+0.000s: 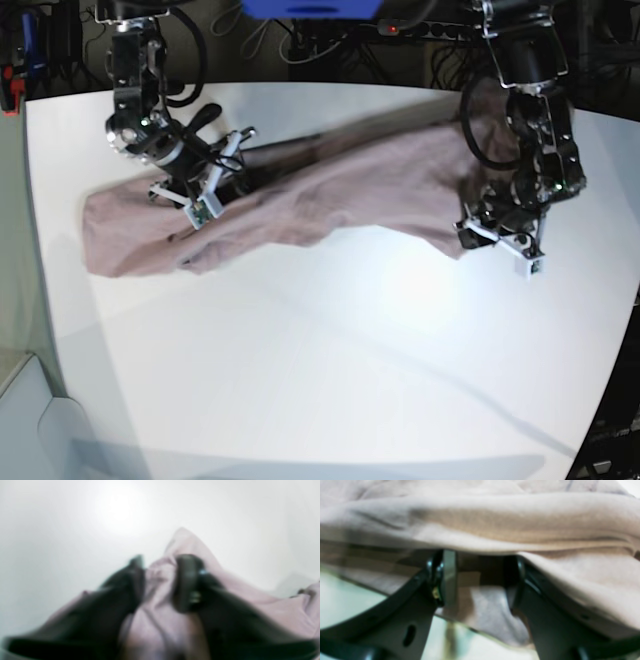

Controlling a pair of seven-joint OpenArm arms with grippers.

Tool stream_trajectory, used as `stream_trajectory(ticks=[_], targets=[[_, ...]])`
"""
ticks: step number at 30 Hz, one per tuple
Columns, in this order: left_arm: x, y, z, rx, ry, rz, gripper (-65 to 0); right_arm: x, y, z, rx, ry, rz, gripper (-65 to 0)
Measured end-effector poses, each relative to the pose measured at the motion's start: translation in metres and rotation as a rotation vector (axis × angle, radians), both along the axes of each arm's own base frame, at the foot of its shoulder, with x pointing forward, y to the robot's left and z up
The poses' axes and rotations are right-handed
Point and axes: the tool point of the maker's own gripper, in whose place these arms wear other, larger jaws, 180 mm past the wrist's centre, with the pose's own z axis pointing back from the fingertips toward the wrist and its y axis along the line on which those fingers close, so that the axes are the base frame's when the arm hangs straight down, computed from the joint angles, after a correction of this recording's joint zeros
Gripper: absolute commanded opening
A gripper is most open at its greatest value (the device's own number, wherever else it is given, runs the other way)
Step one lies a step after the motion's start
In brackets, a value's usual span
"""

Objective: Layout the t-shirt on the table in an organized manner, then fold the t-shirt properly
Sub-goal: 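Drag the grasped shirt edge with the left gripper away from the right gripper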

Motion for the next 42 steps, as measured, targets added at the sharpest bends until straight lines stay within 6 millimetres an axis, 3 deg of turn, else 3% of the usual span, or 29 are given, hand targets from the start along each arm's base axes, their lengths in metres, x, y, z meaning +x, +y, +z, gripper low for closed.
stream_trajectory(ticks=[1,6,9,14,18,20,24,26,31,35,39,42], targets=[[0.001,0.000,-0.001,-0.004,0.004,0.001,-63.7,0.000,0.000,0.000,-0.001,0.000,0.000,-34.8],[-0.003,-0.002,0.005,0.012,0.008,-0.016,-65.0,0.000,0.000,0.000,-0.002,0.001,0.000,-34.8],[0.010,-0.004,0.040,0.028,-0.092,-0.025,-64.7,0.002,0.000,0.000,-0.004,0.001,0.000,-34.8],[0.049,-0.012,0.106,0.022,-0.279,-0.035,-64.8,0.003,0.001,0.001,-0.003,0.001,0.002,-34.8],[0.075,-0.010,0.140,0.029,-0.366,-0.030,-64.8,0.003,0.001,0.001,-0.003,0.001,0.001,-34.8],[0.078,-0.010,0.145,0.029,-0.381,-0.029,-64.8,0.003,0.001,0.001,-0.003,0.002,0.002,-34.8],[0.085,-0.008,0.126,0.005,-0.317,-0.017,-64.8,0.003,0.000,0.001,-0.005,0.002,0.003,-34.8],[0.096,-0.007,0.134,-0.005,-0.331,-0.011,-64.8,0.003,0.000,0.001,-0.006,0.001,0.003,-34.8],[0.142,-0.003,0.187,-0.037,-0.494,0.023,-64.8,-0.010,-0.005,0.006,-0.056,0.005,0.009,-34.8],[0.168,-0.010,0.180,-0.102,-0.486,0.050,-64.8,-0.031,-0.010,0.021,-0.129,0.005,0.029,-34.8],[0.202,-0.021,0.186,-0.125,-0.525,0.065,-64.8,-0.024,-0.011,0.050,-0.129,-0.090,0.037,-34.8],[0.228,-0.037,0.184,-0.126,-0.533,0.053,-64.5,-0.036,-0.012,0.042,-0.138,-0.053,0.038,-34.8]])
